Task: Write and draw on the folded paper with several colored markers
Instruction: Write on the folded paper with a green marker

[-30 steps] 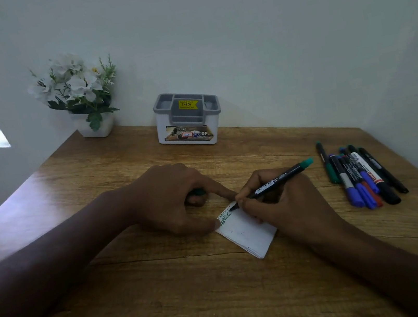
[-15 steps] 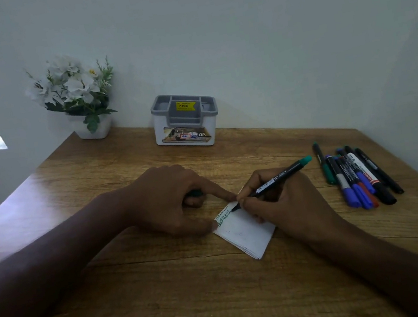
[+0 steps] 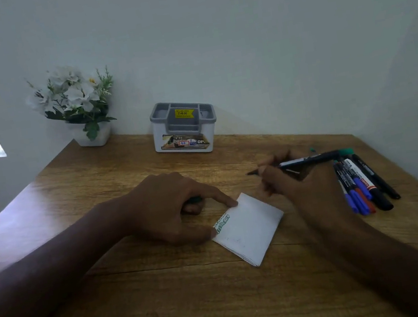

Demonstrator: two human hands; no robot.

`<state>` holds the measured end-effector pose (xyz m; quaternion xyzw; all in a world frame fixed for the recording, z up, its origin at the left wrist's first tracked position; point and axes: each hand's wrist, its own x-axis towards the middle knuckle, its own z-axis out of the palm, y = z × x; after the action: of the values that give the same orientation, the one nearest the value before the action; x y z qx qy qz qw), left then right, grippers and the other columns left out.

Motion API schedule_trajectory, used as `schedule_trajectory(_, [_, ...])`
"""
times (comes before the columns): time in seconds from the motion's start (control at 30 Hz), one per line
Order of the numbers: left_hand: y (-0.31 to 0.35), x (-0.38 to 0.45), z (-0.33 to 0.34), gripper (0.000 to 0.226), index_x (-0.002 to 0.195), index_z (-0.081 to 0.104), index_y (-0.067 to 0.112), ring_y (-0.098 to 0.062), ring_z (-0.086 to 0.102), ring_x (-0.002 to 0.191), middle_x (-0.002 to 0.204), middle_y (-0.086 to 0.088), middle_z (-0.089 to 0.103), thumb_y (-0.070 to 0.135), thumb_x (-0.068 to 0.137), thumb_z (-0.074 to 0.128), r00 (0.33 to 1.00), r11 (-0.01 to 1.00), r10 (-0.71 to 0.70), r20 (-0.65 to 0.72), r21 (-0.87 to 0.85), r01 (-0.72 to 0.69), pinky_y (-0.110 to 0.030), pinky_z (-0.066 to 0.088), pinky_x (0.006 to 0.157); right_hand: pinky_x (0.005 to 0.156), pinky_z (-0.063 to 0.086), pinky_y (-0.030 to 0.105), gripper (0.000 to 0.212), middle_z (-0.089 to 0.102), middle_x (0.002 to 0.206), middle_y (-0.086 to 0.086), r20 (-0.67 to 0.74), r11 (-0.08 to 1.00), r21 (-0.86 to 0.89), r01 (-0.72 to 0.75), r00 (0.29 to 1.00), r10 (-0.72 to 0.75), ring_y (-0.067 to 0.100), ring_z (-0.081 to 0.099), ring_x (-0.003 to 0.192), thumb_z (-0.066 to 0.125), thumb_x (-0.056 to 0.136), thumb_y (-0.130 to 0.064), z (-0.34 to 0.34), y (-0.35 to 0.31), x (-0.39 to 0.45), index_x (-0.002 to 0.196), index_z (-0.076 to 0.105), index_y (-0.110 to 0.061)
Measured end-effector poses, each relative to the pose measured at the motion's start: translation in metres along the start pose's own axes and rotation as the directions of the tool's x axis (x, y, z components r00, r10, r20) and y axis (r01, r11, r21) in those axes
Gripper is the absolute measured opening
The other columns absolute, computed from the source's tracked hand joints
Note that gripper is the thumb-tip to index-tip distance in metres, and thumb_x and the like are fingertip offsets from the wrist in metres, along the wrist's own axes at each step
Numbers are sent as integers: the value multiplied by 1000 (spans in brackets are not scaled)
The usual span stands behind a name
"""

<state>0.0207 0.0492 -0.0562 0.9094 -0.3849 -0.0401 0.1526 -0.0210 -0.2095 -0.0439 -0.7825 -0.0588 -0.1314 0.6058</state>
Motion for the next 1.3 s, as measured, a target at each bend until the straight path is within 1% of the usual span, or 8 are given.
schedule_trajectory(0.07, [1, 0, 0, 58, 137, 41, 67, -10, 52, 65, 68, 9, 52, 72, 83, 61, 1000, 1000, 5, 1, -7, -5, -36, 43, 60, 76, 65, 28, 9, 80, 85, -1, -11, 991, 129, -22, 1000, 24, 16, 78, 79, 73, 92, -12, -5, -4, 3, 92, 74, -21])
schedule_trajectory(0.13, [1, -1, 1, 56, 136, 42, 66, -12, 53, 67, 70, 8, 53, 72, 83, 62, 1000, 1000, 2, -8, 5, -2, -43, 48, 64, 83, 64, 34, 9, 81, 87, 0, 55, 990, 125, -65, 997, 59, 16, 78, 84, 76, 89, -9, -5, -4, 3, 88, 76, -18])
schedule_trajectory(0.33, [2, -2, 0, 54, 133, 43, 63, -13, 53, 70, 73, 6, 55, 71, 84, 63, 1000, 1000, -10, -4, 11, 10, -46, 50, 67, 79, 63, 28, 10, 80, 89, -9, 280, 959, -284, 24, 958, 59, 5, 74, 87, 81, 81, -16, 5, 8, 0, 81, 78, -26])
schedule_trajectory(0.57, [3, -2, 0, 53, 132, 44, 59, -16, 52, 67, 71, 3, 54, 67, 85, 66, 1000, 1000, 16, -18, 6, -16, -41, 44, 60, 74, 60, 22, 6, 78, 89, -14, 313, 930, -350, 113, 950, 2, -1, 72, 88, 82, 83, -26, 7, 12, 0, 84, 77, -31])
schedule_trajectory(0.7, [4, -2, 0, 46, 128, 48, 56, -19, 53, 69, 73, -1, 56, 63, 87, 68, 1000, 1000, 21, -3, -3, -21, -46, 47, 62, 75, 62, 26, 3, 79, 89, -12, 310, 938, -329, 105, 951, 2, 1, 72, 85, 80, 83, -28, 7, 14, 1, 83, 77, -30])
schedule_trajectory(0.97, [3, -2, 1, 43, 126, 49, 58, -14, 52, 69, 72, 4, 54, 63, 87, 69, 1000, 1000, 9, -8, -14, -9, -37, 42, 61, 75, 63, 25, 4, 78, 90, -12, 308, 942, -319, 99, 951, 4, 2, 72, 85, 80, 85, -26, 7, 17, 1, 87, 78, -28])
schedule_trajectory(1.13, [3, -2, 0, 45, 127, 49, 58, -13, 52, 70, 72, 6, 54, 64, 86, 68, 1000, 1000, 6, 4, -17, -6, -43, 46, 64, 71, 60, 22, 4, 78, 87, -12, 300, 945, -312, 96, 954, 2, 2, 72, 81, 80, 85, -25, 7, 17, 1, 86, 77, -28])
schedule_trajectory(1.3, [4, -3, 1, 44, 127, 50, 57, -16, 53, 69, 72, 4, 56, 62, 87, 70, 1000, 1000, 4, 10, -16, -4, -44, 46, 63, 72, 63, 27, 5, 78, 85, -10, 263, 947, -310, 83, 965, 1, 5, 72, 78, 80, 83, -24, 6, 17, 1, 83, 76, -27])
